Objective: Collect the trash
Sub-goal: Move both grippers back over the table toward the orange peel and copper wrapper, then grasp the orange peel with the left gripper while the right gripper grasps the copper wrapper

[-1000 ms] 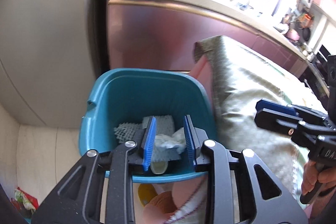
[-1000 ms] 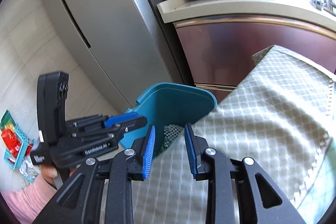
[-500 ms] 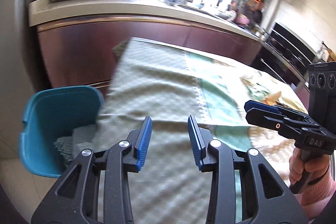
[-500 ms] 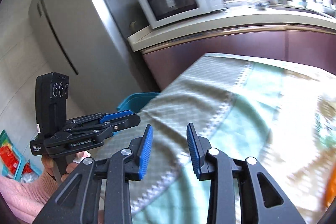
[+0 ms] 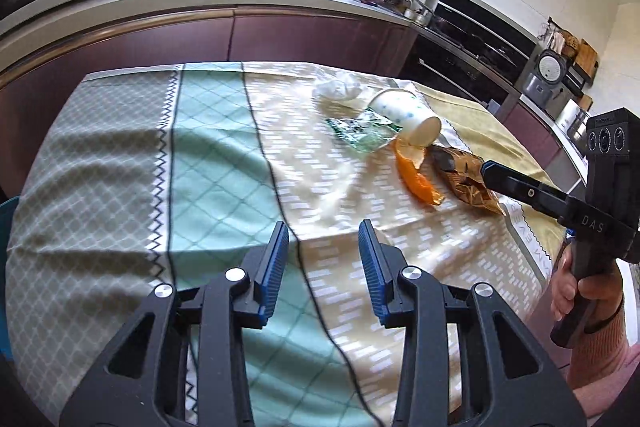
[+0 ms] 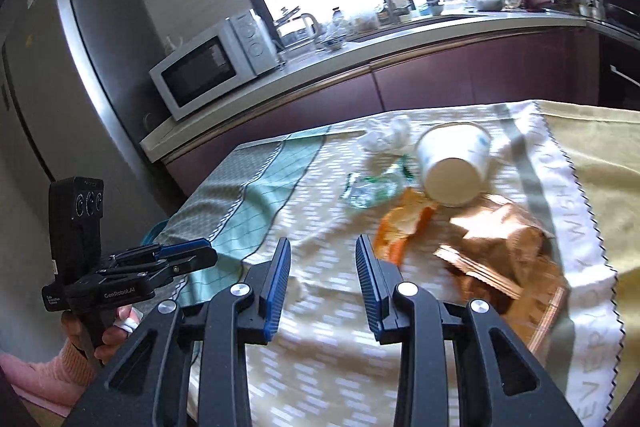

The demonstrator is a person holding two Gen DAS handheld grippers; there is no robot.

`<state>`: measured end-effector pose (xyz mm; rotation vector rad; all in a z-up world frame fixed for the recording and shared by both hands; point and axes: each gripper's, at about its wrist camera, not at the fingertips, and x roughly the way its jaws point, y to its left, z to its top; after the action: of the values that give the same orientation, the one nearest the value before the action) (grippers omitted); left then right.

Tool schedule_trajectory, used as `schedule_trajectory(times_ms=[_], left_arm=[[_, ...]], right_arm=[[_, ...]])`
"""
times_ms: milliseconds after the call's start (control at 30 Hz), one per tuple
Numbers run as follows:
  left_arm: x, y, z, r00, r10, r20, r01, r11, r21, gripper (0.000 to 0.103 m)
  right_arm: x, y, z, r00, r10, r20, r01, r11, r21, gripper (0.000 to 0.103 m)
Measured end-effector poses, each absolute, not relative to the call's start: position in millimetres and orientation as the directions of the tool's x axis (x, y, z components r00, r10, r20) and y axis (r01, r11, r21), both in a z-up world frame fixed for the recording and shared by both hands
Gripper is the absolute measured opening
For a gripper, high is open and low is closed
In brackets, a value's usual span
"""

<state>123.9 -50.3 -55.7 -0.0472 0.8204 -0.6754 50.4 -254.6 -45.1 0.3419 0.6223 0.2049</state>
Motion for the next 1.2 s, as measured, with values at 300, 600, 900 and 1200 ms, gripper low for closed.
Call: schedule_trajectory(times_ms=[300,600,900,1200], left_arm=[[126.6,-103.9,-64.2,0.423,-0.593,-0.685,0.587,0.755,-0.291,0.036],[134.1,-129.7,-65.5,0.39,-0.6,-0.699,0.602,0.74,-0.299,0.036],[151.9,-163.8,-69.7,0.347,-0.591,-0.728,0.606,0.734,-0.306,0.036],[175.8,-194.5,-82.2,0.305,-0.568,-0.765,0.586,0.745,-0.319,0.035]], right_arm=[[29.5,-309.6,-58.9,0.825,0.199,-0.528,0.044,0.91,0.412,0.032],[33.1,-331.3,-78.0,0.818,0.212,-0.535,0.088,0.872,0.481,0.038],[51.0,-343.9,-85.1,0.825,0.226,-0.518,0.106,0.838,0.535,0.043],[61.9,-347.6,-93.7,0.816,0.253,-0.52,0.111,0.813,0.571,0.043]])
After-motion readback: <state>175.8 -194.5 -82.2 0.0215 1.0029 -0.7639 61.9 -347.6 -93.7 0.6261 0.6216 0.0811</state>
